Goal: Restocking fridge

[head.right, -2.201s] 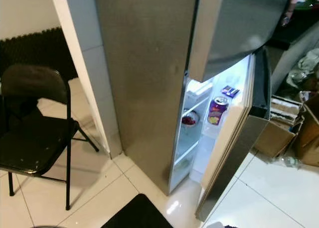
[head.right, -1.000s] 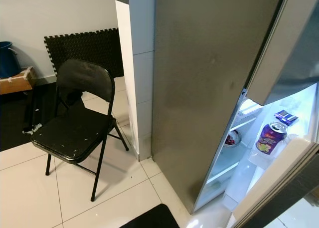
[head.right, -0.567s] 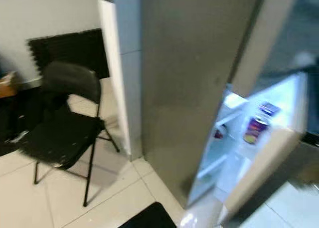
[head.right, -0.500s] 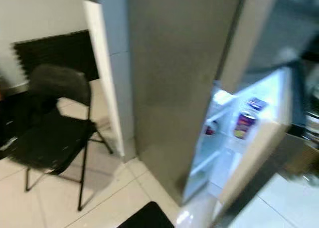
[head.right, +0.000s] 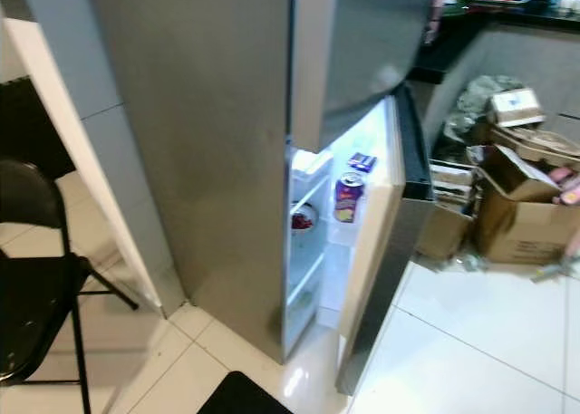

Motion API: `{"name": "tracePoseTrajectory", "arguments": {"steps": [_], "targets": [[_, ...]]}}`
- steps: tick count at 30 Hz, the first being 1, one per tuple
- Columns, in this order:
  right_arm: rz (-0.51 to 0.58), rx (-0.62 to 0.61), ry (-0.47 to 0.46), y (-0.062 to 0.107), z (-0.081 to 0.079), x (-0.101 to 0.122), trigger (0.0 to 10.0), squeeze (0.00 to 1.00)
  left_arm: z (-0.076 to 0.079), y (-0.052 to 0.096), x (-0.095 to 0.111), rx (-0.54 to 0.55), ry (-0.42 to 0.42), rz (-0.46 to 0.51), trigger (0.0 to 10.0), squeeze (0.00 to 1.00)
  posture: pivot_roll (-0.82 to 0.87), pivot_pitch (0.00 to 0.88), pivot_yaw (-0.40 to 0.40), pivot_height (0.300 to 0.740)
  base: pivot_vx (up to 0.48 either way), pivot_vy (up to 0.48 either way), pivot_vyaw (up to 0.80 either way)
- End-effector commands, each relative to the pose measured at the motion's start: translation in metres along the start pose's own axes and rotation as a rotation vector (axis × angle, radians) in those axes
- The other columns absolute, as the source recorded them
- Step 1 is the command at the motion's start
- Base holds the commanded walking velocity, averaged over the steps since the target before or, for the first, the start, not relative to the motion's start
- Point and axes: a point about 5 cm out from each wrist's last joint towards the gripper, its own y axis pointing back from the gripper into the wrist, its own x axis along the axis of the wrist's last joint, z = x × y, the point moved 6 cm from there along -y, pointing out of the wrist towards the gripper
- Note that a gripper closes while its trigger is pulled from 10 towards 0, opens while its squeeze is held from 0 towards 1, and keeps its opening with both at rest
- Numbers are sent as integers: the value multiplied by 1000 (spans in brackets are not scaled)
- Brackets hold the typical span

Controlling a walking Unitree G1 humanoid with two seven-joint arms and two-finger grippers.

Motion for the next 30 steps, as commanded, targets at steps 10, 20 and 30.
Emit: {"name": "tracePoseTrajectory", "arguments": {"steps": [10,20,30], "targets": [[239,28,-91,3,7,67,10000,0,-5,2,41,18,-4,128,10000,0,-43,0,-10,740,0,0,-235],[593,412,-117,40,-29,184,10000,0,1,0,27,2,-20,102,10000,0,-35,0,-7,740,0,0,0],[838,439,-73,80,-23,263,0,0,5,0,12,-3,-23,75,10000,0,-18,0,-12,740,0,0,0]]}}
